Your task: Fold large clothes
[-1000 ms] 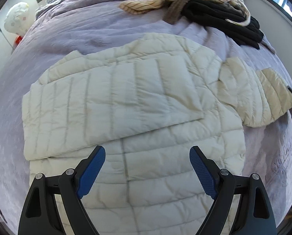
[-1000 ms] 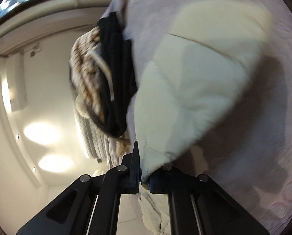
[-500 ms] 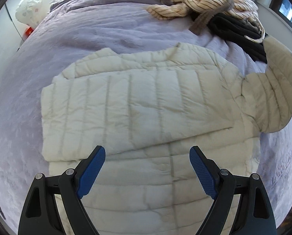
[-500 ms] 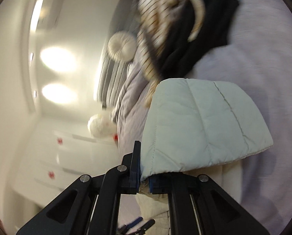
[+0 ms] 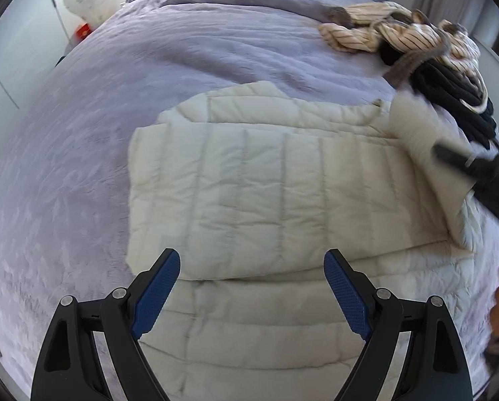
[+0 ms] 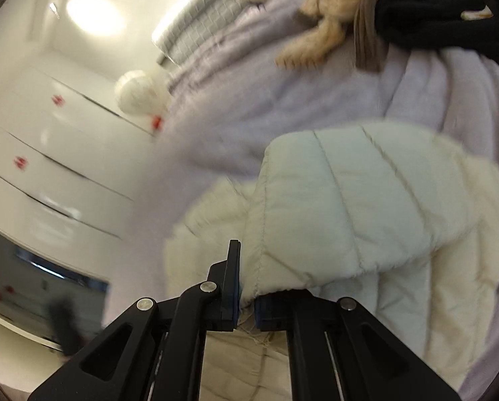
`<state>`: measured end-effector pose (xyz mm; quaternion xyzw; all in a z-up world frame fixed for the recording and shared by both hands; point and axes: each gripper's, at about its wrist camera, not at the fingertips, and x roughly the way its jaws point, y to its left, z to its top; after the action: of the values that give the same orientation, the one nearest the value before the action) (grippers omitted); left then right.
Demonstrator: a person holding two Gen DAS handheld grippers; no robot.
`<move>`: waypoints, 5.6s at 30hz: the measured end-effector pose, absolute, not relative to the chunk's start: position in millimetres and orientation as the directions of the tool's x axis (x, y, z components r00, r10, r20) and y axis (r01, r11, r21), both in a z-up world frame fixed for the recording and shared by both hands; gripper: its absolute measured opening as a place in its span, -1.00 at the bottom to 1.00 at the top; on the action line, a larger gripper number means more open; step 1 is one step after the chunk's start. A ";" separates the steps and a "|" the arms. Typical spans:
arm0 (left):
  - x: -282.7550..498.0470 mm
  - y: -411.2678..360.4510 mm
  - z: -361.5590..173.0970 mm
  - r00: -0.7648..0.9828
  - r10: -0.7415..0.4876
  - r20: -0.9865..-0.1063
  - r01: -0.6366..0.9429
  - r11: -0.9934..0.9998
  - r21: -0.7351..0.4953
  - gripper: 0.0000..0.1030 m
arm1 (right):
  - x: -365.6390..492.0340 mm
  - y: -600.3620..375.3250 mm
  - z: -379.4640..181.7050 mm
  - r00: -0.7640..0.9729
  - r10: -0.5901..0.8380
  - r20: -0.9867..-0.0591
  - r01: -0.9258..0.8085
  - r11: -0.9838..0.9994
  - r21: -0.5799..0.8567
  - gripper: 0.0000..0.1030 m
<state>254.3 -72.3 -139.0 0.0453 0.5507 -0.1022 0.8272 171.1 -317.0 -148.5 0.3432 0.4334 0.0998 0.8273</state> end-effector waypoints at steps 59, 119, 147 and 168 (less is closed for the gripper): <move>336.6 -13.7 -191.6 0.153 -0.688 -0.709 0.059 0.723 -0.689 0.72 | 110.5 -302.2 -167.9 0.441 0.453 -0.775 0.323 0.725 0.608 0.48; 308.0 -63.0 -197.7 0.277 -0.249 -0.928 0.276 0.946 -0.172 -0.87 | 80.3 -482.7 -191.8 0.705 0.351 -0.616 0.486 0.393 0.781 0.26; 312.7 -68.0 -200.0 0.280 -0.244 -0.929 0.267 0.949 -0.168 -0.87 | 95.0 -460.2 -182.5 0.481 -0.002 -0.876 0.571 0.759 0.312 -0.81; 248.3 -29.0 -129.0 0.297 -0.243 -0.923 0.262 0.951 -0.166 -0.87 | 23.6 -401.0 -146.7 0.446 0.157 -0.881 0.545 0.733 0.407 -0.73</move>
<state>248.3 -29.0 -129.0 0.0085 0.5717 -0.1569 0.8053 23.6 -401.0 -146.7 0.3434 0.5112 -0.1245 0.7780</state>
